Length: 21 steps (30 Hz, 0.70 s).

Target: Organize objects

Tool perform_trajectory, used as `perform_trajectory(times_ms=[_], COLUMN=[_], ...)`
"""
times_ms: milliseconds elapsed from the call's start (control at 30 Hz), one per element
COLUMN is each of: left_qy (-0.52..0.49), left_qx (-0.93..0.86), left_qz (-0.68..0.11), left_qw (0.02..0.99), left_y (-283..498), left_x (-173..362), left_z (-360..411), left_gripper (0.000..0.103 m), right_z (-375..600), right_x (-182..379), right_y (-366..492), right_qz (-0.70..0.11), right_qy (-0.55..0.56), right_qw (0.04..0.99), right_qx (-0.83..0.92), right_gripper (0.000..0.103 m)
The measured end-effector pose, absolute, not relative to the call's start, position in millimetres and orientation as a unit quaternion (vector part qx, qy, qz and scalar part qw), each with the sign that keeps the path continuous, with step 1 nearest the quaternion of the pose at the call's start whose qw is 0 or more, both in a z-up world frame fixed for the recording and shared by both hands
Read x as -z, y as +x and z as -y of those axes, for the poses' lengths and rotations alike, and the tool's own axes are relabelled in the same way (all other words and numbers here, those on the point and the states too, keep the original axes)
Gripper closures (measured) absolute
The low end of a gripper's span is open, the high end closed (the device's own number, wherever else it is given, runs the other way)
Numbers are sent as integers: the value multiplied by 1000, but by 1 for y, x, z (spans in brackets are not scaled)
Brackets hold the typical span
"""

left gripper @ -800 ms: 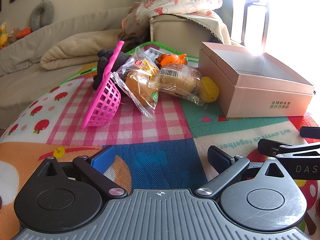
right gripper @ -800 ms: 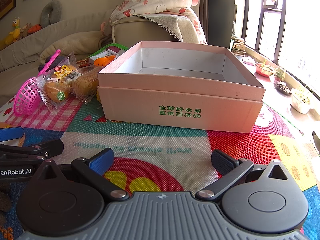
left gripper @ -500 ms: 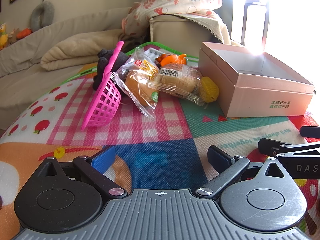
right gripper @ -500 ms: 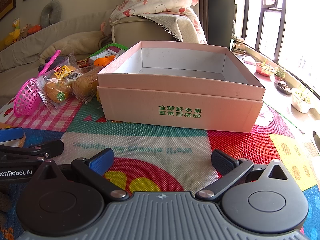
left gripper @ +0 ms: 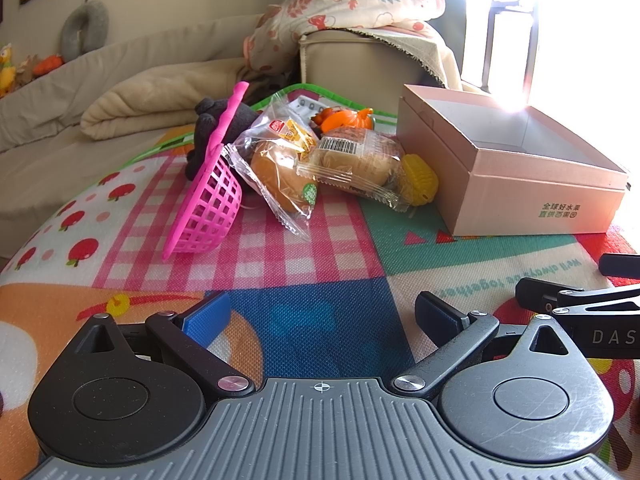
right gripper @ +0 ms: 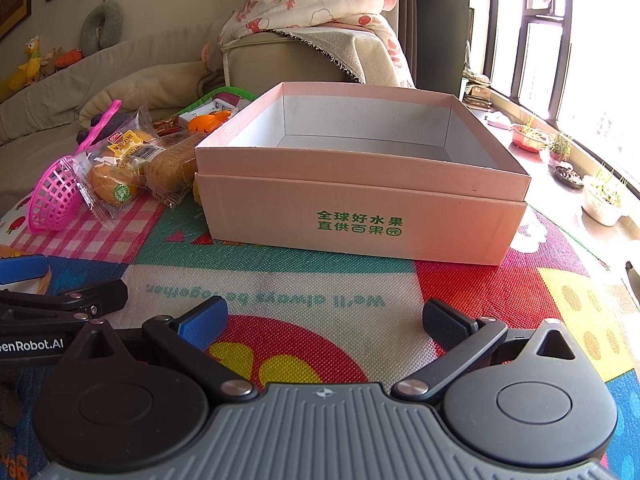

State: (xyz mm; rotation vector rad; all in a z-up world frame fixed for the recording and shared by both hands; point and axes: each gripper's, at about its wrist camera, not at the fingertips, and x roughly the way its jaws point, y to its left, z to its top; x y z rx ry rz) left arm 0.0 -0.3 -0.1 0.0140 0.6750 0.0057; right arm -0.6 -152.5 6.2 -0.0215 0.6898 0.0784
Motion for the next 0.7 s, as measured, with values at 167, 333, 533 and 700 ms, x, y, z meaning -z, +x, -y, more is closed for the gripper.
perform_trajectory(times_ms=[167,333,533,700], left_qy=[7,2,-22,-24], left_qx=[-3,0,14,19], left_qz=[-331,-331,-321,-254], left_qw=[944,944,947,967], left_y=[0,0,-5,-14], left_x=[0,-1,-10,-48], left_z=[0,0,-14,-46], left_gripper=[1,2,2,2], right_z=[155,157,154,154], right_x=[-7,-10,-11,-12], right_y=[0,5,8,9], right_qz=[-343,-365,-380,-386], right_qy=[-12,-14,-19,-19], right_qw=[938,929,923,921], right_qx=[-40,-52,-51,-50], right_gripper=[0,0,0,0])
